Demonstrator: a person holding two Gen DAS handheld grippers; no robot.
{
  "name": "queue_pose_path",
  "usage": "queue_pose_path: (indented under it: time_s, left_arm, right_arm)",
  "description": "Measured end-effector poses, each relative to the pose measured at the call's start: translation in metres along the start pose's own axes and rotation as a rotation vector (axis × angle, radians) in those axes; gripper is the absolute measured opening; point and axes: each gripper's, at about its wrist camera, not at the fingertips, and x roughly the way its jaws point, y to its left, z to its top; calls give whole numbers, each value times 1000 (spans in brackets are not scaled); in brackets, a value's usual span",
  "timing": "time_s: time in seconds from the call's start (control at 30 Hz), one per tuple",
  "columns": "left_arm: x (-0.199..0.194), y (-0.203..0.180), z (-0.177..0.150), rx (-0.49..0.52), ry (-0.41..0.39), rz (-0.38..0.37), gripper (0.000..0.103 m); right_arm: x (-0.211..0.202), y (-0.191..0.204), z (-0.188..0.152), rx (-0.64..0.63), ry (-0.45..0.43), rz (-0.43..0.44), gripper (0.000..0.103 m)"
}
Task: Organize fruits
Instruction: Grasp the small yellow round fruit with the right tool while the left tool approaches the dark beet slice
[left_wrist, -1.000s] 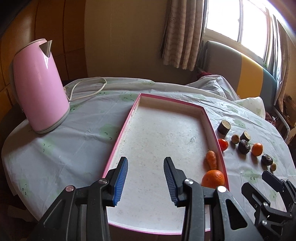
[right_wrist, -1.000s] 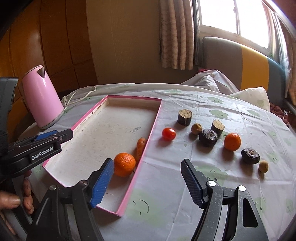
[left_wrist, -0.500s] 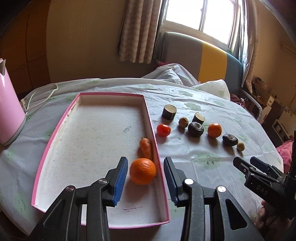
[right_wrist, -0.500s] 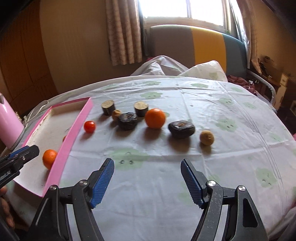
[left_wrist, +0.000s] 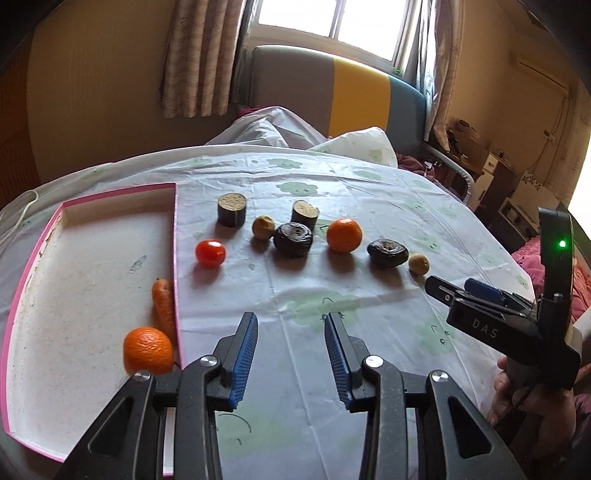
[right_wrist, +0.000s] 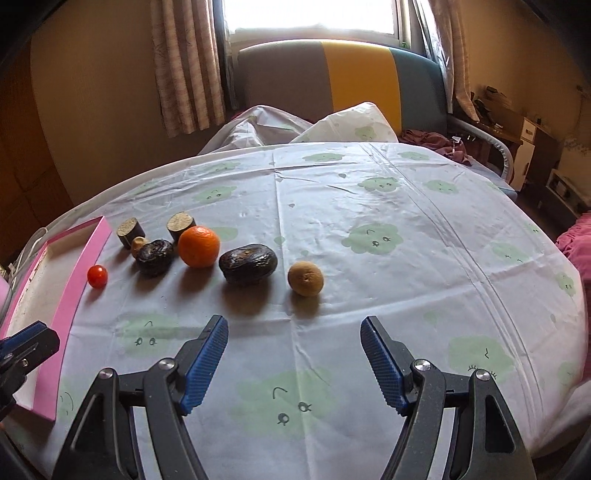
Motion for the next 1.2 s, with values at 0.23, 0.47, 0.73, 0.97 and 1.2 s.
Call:
queue_pose_path:
  time_s: [0.23,0.47,0.73,0.97,1.2]
  left_arm:
    - [14,-10,3,10,26,10,38]
    - [27,-19,22,28,26,29,38]
    - [11,2,59,-86,-67,202,38]
    - [33,-16,41,-78,20,26,38]
    - [51,-57,41,14,49,-132,38]
  right_arm:
    - [19,-9,10,0,24,-14,71]
    - [35,0,21,-52,38,-27,61]
    - [43,-2,17,-29,65,13,76]
    - [41,-9,19,-45,42,-23,69]
    - [43,-18,20,-60,57,-8,24]
